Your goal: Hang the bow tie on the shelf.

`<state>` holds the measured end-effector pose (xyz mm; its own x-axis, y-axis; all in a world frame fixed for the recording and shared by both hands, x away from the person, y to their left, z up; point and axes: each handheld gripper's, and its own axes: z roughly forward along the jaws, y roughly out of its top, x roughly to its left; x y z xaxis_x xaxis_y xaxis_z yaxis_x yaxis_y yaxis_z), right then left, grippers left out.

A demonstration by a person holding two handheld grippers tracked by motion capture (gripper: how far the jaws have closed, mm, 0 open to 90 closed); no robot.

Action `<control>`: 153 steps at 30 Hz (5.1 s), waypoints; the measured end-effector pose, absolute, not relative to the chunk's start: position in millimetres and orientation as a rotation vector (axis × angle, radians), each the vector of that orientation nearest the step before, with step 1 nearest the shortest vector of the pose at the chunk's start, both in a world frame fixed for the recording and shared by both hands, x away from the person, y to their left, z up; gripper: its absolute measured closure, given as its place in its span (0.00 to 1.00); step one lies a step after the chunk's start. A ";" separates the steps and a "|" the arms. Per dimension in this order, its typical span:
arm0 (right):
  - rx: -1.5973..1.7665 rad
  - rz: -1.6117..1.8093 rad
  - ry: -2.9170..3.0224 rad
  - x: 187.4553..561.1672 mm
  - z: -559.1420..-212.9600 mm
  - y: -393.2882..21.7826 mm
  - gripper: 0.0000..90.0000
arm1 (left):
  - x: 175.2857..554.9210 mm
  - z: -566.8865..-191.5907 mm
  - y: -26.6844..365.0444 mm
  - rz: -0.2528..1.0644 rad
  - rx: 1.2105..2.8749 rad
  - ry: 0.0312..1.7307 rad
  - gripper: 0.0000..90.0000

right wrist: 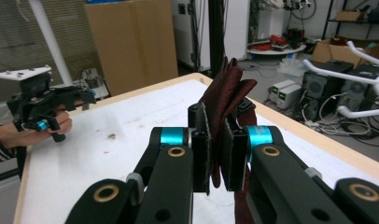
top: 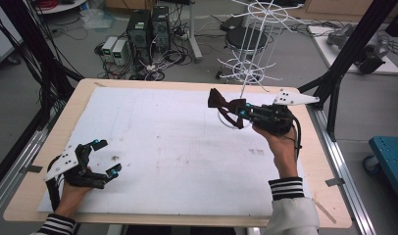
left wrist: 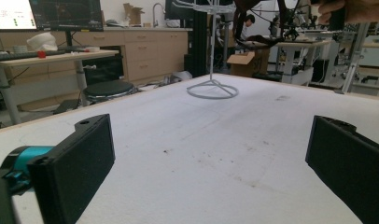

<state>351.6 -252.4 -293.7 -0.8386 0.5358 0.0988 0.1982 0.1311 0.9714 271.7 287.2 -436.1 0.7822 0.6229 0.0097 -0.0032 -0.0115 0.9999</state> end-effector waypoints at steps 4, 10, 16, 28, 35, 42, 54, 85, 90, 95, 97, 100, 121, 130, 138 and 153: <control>0.730 1.743 2.141 357.6 -286.5 -255.5 0.94 | 272.3 -437.6 286.0 0.521 1.520 0.520 0.02; 0.762 1.701 2.151 366.3 -277.7 -260.0 0.94 | 271.8 -442.4 285.2 0.521 1.509 0.511 0.02; 0.782 1.648 2.177 375.3 -272.2 -262.1 0.94 | 270.7 -446.9 287.9 0.520 1.505 0.524 0.02; 0.802 1.585 2.190 388.9 -257.9 -264.8 0.94 | 269.8 -452.6 289.9 0.533 1.496 0.536 0.02; 0.825 1.538 2.202 397.5 -254.9 -268.8 0.94 | 269.6 -452.9 289.2 0.534 1.494 0.540 0.02; 0.848 1.505 2.212 405.9 -253.3 -275.1 0.94 | 269.5 -452.9 289.2 0.533 1.495 0.540 0.02; 0.898 1.444 2.240 418.9 -255.2 -275.5 0.94 | 269.7 -453.0 289.4 0.533 1.495 0.541 0.02; 0.990 1.332 2.017 415.5 -252.0 -284.1 0.33 | 269.3 -453.0 289.3 0.536 1.496 0.536 0.02; 0.993 1.346 1.942 412.4 -251.3 -286.4 0.07 | 269.2 -453.0 289.2 0.537 1.496 0.535 0.02; 0.964 1.352 1.915 405.9 -249.2 -286.8 0.01 | 269.3 -453.1 289.5 0.536 1.496 0.536 0.02; 0.955 1.369 1.911 402.6 -247.3 -286.4 0.01 | 269.3 -453.1 289.4 0.535 1.494 0.537 0.02; 0.944 1.381 1.898 397.0 -244.5 -286.1 0.01 | 269.3 -453.1 289.3 0.535 1.494 0.537 0.02; 0.835 1.631 1.747 303.3 -341.5 -293.6 0.01 | 267.0 -453.5 289.4 0.569 1.482 0.550 0.02; 0.832 1.643 1.746 281.9 -402.2 -284.0 0.01 | 266.9 -453.8 289.5 0.572 1.473 0.556 0.02; 0.876 1.649 1.702 273.8 -434.5 -284.7 0.01 | 266.5 -453.7 289.3 0.580 1.474 0.559 0.02; 0.853 1.645 1.681 269.7 -453.2 -282.0 0.01 | 265.7 -454.1 289.7 0.589 1.461 0.576 0.02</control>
<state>269.7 -282.0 -453.2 -0.5928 0.8054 0.0029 0.0199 0.0111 0.9997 265.7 289.7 -454.1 0.7330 0.6803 -0.0029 -0.0184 0.0241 0.9995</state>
